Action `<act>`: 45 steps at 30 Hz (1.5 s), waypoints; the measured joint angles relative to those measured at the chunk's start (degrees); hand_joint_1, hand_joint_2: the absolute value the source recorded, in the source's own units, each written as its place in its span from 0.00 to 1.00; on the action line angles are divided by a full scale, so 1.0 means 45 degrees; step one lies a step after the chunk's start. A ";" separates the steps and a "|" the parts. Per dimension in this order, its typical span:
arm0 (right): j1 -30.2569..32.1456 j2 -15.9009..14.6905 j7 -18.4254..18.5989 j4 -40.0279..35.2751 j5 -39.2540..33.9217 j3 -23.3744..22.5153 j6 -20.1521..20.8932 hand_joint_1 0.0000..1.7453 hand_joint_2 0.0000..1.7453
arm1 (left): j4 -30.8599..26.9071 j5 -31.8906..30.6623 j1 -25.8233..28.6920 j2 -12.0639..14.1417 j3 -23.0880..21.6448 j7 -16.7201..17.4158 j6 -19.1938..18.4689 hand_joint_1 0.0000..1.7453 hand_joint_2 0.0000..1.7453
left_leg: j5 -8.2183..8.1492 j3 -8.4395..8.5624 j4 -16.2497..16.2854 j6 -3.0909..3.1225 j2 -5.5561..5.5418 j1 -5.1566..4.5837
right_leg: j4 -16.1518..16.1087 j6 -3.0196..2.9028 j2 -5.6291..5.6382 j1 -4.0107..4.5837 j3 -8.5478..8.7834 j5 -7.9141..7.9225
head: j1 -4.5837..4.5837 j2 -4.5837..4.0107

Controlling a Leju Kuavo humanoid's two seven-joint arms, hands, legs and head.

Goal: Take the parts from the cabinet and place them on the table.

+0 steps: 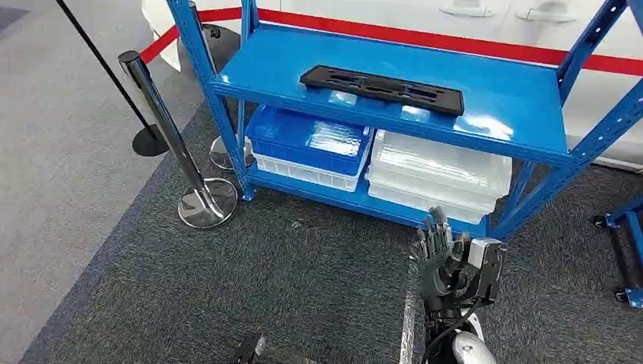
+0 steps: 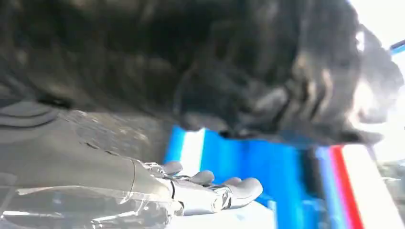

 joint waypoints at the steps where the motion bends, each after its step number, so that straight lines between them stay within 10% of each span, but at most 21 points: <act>1: -0.0010 0.0000 0.0122 -0.0338 0.0382 0.0044 -0.0108 0.00 0.00 | 0.0000 -0.0010 -0.0008 0.0000 -0.0034 0.0010 -0.0039 0.00 0.00 | -0.0385 -0.0213 0.0537 -0.0067 0.0023 -0.0007 | -0.0017 -0.0066 -0.0004 -0.0007 0.0011 -0.0001 | -0.0093 0.0000; 5: -0.0003 -0.0010 0.0681 -0.1401 0.1819 0.0321 -0.0598 0.00 0.00 | 0.0005 -0.0126 -0.0048 0.0039 -0.0180 0.0020 -0.0092 0.00 0.00 | -0.1674 -0.1699 0.3751 -0.0197 0.0021 0.0012 | -0.0013 -0.0152 -0.0052 0.0075 0.0002 -0.0019 | -0.0132 -0.0005; 7: -0.0012 -0.0015 0.0904 -0.1882 0.2451 0.0437 -0.0802 0.00 0.00 | 0.0015 -0.0180 -0.0062 0.0078 -0.0224 0.0058 -0.0131 0.00 0.00 | -0.0969 -0.1322 0.2948 -0.0136 0.0021 0.0012 | -0.0011 -0.0163 -0.0035 0.0105 0.0027 -0.0028 | -0.0136 0.0000; 9: -0.0013 -0.0015 0.1059 -0.2206 0.2837 0.0529 -0.0938 0.00 0.00 | 0.0024 -0.0194 -0.0048 0.0121 -0.0248 0.0092 -0.0160 0.00 0.00 | 0.0226 -0.0235 0.0694 0.0035 0.0021 -0.0009 | -0.0013 -0.0149 0.0008 0.0114 0.0083 -0.0040 | -0.0131 0.0000; 15: -0.0051 -0.0097 0.1594 -0.3635 0.4374 0.0967 -0.1254 0.00 0.00 | 0.0073 -0.0462 -0.0044 0.0263 -0.0510 0.0112 -0.0214 0.00 0.00 | 0.0243 0.0209 -0.0462 0.0317 0.0024 0.0013 | 0.0072 0.0198 -0.0012 0.0124 -0.0168 -0.0067 | -0.0117 0.0000; 19: -0.0228 -0.0121 0.1920 -0.4374 0.5574 0.1336 -0.1424 0.00 0.00 | 0.0087 -0.0769 -0.0103 0.0365 -0.0697 0.0180 -0.0401 0.00 0.00 | 0.0212 0.0332 -0.0525 0.0453 0.0046 -0.0032 | 0.3081 0.0325 -0.0041 0.0129 -0.1592 -0.1450 | -0.0063 0.0000; 21: -0.0319 -0.0126 0.2142 -0.4843 0.6329 0.1680 -0.1429 0.00 0.00 | 0.0102 -0.0971 -0.0100 0.0466 -0.0879 0.0252 -0.0524 0.00 0.00 | 0.0166 0.0360 -0.0506 0.0474 0.0043 -0.0027 | 0.3852 0.0371 -0.0047 0.0108 -0.2120 -0.1395 | -0.0054 0.0000; 24: -0.0603 -0.0141 0.2448 -0.5353 0.7286 0.2117 -0.1458 0.00 0.00 | 0.0107 -0.1360 -0.0113 0.0564 -0.1131 0.0335 -0.0806 0.00 0.00 | -0.0049 0.0525 -0.0398 0.0364 0.0015 0.0006 | 0.1025 0.0381 -0.0071 -0.0008 -0.0820 0.0314 | -0.0059 0.0000; 31: -0.1079 -0.0151 0.2531 -0.5738 0.7365 0.2934 -0.1263 0.00 0.00 | 0.0117 -0.1671 -0.0192 0.0563 -0.1627 0.0598 -0.0514 0.00 0.00 | -0.0541 0.0488 0.0000 -0.0121 0.0020 -0.0034 | 0.0015 -0.0113 0.0002 0.0015 -0.0147 0.0060 | -0.0063 0.0000; 34: -0.1251 -0.0117 0.2653 -0.5762 0.7292 0.3182 -0.1181 0.00 0.00 | 0.0117 -0.1681 -0.0223 0.0437 -0.1817 0.0665 -0.0379 0.00 0.00 | -0.1721 -0.1118 0.2879 -0.0244 0.0025 -0.0016 | 0.0013 -0.0262 -0.0070 0.0062 -0.0017 -0.0073 | -0.0117 0.0000; 36: -0.1264 -0.0117 0.2652 -0.5762 0.7292 0.3273 -0.1161 0.00 0.00 | 0.0117 -0.1690 -0.0293 0.0413 -0.1836 0.0670 -0.0379 0.00 0.00 | -0.1635 -0.1750 0.3727 -0.0223 0.0026 -0.0018 | 0.0013 -0.0281 -0.0075 0.0119 0.0095 -0.0174 | -0.0112 0.0000; 40: -0.1345 -0.0107 0.2657 -0.5762 0.7258 0.3438 -0.1156 0.00 0.00 | 0.0117 -0.1690 -0.0263 0.0413 -0.1977 0.0675 -0.0379 0.00 0.00 | 0.0648 -0.0484 0.0198 0.0141 0.0025 -0.0090 | -0.0024 -0.0254 0.0027 0.0158 0.0529 -0.0493 | -0.0112 0.0000; 45: -0.1384 -0.0102 0.2871 -0.5762 0.6854 0.3492 -0.1156 0.00 0.00 | 0.0126 -0.1651 -0.0262 0.0335 -0.2069 0.0675 -0.0379 0.00 0.00 | 0.0392 0.0110 -0.0524 0.0396 -0.0038 -0.0214 | 0.0064 0.0064 -0.0003 0.0158 0.0625 -0.0463 | -0.0073 0.0000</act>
